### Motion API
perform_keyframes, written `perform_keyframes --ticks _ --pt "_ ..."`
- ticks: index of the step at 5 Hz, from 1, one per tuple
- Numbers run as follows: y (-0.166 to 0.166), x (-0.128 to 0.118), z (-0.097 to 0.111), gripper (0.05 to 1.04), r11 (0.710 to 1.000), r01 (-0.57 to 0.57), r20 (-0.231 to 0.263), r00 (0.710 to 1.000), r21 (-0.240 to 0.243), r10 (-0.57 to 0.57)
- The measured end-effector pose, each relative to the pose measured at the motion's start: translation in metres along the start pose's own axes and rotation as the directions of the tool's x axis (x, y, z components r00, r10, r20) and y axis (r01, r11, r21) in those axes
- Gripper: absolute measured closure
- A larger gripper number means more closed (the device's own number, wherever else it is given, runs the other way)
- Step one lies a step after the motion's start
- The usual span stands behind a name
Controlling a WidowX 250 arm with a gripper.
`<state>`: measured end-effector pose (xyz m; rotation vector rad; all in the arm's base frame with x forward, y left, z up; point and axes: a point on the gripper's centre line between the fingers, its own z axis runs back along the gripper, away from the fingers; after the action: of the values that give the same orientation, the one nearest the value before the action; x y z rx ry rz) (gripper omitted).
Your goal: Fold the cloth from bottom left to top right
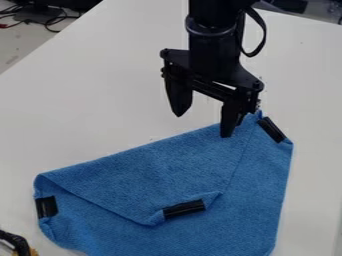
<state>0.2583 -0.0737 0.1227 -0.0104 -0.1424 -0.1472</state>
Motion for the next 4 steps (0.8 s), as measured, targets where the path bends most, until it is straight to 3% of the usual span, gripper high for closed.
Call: perform_keyframes --ticks 1,2,4 --pt "0.0 -0.005 -0.008 0.083 1.0 -0.008 -0.031 1.0 0.003 0.008" --pt "0.016 -0.029 -0.013 0.083 0.993 -0.12 -0.008 0.993 0.021 0.12" --pt "0.061 -0.089 -0.031 0.083 0.943 -0.333 0.045 0.942 0.005 0.332"
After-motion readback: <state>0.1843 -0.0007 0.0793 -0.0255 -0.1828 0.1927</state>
